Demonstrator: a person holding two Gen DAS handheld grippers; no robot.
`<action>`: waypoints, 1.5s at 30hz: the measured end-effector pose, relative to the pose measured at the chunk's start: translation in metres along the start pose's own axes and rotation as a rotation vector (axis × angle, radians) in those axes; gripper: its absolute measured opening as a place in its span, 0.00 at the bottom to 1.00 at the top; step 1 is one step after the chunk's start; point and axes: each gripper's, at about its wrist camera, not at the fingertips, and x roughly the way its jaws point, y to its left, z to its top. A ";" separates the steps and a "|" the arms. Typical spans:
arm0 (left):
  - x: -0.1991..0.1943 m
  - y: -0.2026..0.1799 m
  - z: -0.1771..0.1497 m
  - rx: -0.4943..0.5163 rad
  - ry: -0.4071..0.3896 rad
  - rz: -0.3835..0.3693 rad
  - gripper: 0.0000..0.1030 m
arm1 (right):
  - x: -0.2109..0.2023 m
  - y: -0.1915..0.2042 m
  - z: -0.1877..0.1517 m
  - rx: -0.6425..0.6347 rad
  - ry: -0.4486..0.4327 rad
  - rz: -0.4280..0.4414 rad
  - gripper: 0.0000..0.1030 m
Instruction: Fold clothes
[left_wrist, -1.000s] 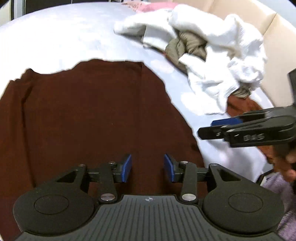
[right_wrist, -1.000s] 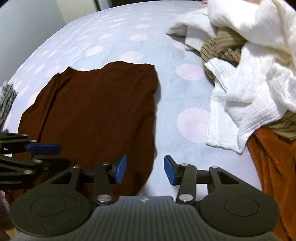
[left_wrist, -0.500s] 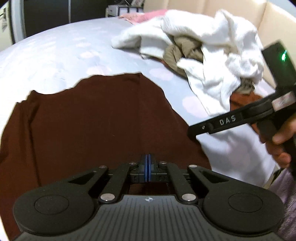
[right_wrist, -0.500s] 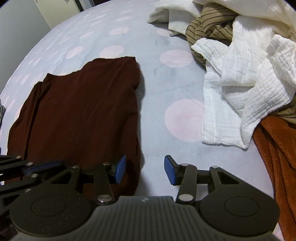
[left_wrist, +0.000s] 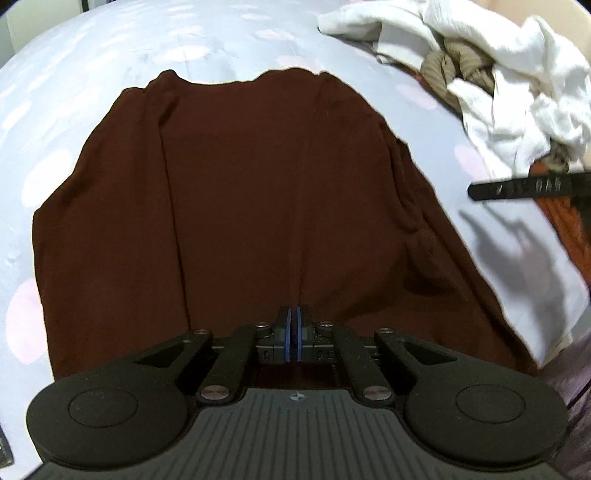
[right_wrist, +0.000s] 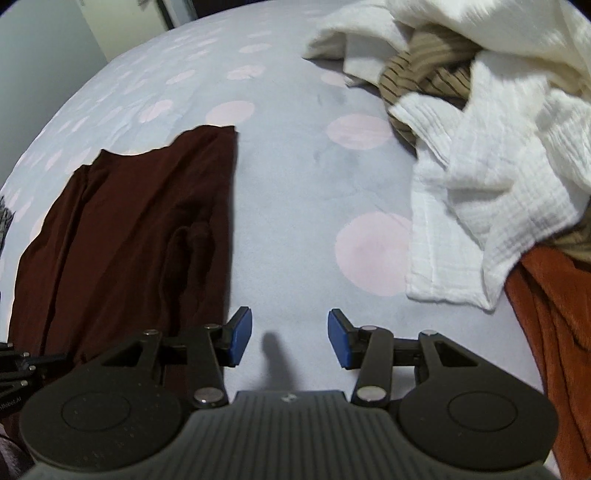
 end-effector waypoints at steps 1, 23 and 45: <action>-0.002 0.002 0.003 -0.014 -0.010 -0.006 0.05 | -0.001 0.003 -0.001 -0.016 -0.006 0.000 0.48; 0.016 -0.014 0.050 -0.044 -0.045 0.008 0.18 | 0.038 0.061 0.024 -0.185 -0.096 0.063 0.26; 0.020 0.002 0.040 -0.088 -0.006 0.020 0.18 | 0.026 0.021 0.036 0.031 -0.152 -0.019 0.07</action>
